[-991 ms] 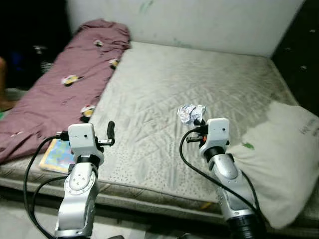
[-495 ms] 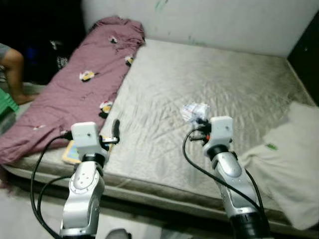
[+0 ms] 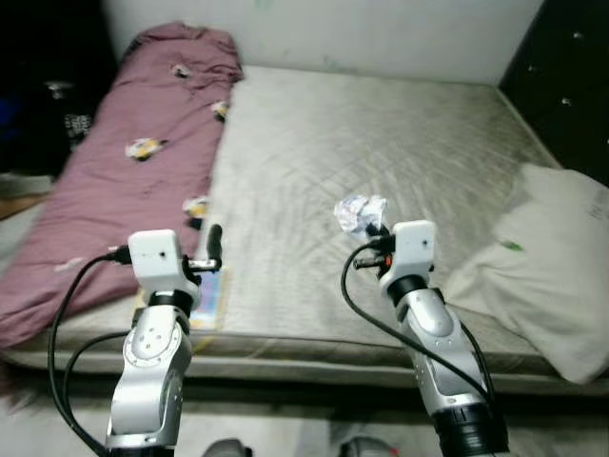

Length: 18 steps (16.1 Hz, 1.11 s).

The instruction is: Clean up the room

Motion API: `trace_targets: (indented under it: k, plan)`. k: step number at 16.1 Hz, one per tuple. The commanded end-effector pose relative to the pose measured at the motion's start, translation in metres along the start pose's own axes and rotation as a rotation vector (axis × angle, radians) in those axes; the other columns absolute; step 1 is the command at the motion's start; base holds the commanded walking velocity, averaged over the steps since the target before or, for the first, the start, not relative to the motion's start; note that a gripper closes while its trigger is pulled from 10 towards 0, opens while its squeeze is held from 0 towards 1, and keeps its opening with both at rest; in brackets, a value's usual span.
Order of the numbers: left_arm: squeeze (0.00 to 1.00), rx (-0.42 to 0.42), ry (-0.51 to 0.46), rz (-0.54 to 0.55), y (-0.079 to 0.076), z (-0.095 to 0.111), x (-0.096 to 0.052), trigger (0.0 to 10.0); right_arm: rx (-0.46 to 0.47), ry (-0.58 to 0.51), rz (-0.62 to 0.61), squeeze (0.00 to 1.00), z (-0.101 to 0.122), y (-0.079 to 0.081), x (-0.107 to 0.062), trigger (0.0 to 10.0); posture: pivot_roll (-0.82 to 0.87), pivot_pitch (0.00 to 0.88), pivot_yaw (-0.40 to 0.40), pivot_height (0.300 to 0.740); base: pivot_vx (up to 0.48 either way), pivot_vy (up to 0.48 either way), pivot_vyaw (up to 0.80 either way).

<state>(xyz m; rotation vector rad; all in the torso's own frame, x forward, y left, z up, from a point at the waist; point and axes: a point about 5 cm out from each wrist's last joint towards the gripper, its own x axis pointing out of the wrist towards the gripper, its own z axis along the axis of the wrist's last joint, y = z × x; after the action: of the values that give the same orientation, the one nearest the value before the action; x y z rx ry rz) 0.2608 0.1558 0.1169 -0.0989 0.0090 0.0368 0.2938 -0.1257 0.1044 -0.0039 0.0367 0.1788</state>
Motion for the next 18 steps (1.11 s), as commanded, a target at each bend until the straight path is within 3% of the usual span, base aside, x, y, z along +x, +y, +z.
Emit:
trace_targets:
  k: [1, 3, 7, 18]
  plan:
    - [0.00, -0.011, 0.000, -0.012, -0.0056, 0.0004, -0.0001, 10.0, -0.010, 0.012, -0.021, 0.00, -0.0016, -0.0085, -0.0009, 10.0, 0.00, 0.042, -0.020, 0.740, 0.000, 0.240, -0.59]
    - [0.00, -0.027, 0.005, -0.015, -0.0060, -0.0001, -0.0002, 10.0, -0.007, 0.013, -0.020, 0.00, -0.0014, -0.0086, -0.0009, 10.0, 0.00, 0.042, -0.020, 0.740, 0.000, 0.480, -0.66]
    - [0.00, -0.008, -0.002, -0.012, -0.0051, 0.0013, 0.0002, 10.0, -0.010, 0.012, -0.016, 0.00, -0.0010, -0.0080, -0.0002, 10.0, 0.00, 0.047, -0.022, 0.740, 0.000, 0.448, 0.00]
    - [0.00, 0.001, -0.027, -0.048, -0.0073, 0.0042, -0.0029, 10.0, -0.038, -0.030, -0.012, 0.00, 0.0030, -0.0073, -0.0024, 10.0, 0.00, 0.051, -0.018, 0.740, 0.000, 0.000, 0.00]
